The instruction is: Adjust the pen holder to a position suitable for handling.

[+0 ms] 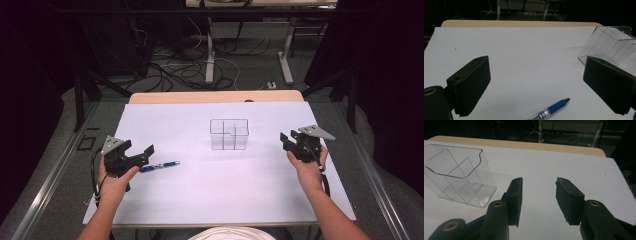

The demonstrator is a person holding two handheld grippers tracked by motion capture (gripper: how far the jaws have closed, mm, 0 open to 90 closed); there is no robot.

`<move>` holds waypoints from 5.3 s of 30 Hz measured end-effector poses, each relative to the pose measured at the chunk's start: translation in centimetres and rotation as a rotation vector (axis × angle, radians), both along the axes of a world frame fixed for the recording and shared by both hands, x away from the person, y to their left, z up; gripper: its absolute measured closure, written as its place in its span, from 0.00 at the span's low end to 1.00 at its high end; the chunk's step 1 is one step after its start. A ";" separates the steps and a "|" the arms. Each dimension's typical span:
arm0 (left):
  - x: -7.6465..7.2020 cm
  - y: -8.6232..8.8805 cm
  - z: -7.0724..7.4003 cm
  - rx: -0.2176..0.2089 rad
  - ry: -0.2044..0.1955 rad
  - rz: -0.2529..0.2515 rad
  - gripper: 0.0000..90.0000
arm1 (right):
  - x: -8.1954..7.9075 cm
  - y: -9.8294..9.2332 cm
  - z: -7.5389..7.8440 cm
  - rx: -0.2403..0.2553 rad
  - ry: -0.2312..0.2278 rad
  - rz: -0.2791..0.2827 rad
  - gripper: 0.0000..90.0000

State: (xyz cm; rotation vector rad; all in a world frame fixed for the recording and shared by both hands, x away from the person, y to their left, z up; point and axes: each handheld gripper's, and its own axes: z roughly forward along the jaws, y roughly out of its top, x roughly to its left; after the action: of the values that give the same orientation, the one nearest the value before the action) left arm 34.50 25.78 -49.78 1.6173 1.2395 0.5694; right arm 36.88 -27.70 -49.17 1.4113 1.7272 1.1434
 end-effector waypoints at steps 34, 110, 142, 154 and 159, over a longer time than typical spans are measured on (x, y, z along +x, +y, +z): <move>0.0 0.4 -0.2 0.009 0.003 0.018 0.09 | 3.7 5.5 -2.1 0.020 0.136 0.083 1.00; 0.0 0.5 -0.6 0.024 0.032 0.042 0.12 | 7.3 11.7 -5.5 -0.020 0.170 0.268 1.00; -0.1 0.6 -0.4 0.034 0.023 0.035 0.17 | 6.2 11.0 -3.8 0.002 0.128 0.275 0.87; -0.1 0.7 -0.4 0.036 0.025 0.034 0.17 | 5.1 10.7 -2.3 0.009 0.132 0.281 0.66; -0.1 0.6 -0.4 0.036 0.022 0.034 0.17 | 4.3 10.4 -1.5 0.015 0.125 0.314 0.55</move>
State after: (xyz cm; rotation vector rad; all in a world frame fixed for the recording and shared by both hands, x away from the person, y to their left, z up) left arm 34.39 26.42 -50.15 1.6389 1.2817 0.5996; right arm 41.18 -17.30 -50.65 1.2730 2.0887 1.2543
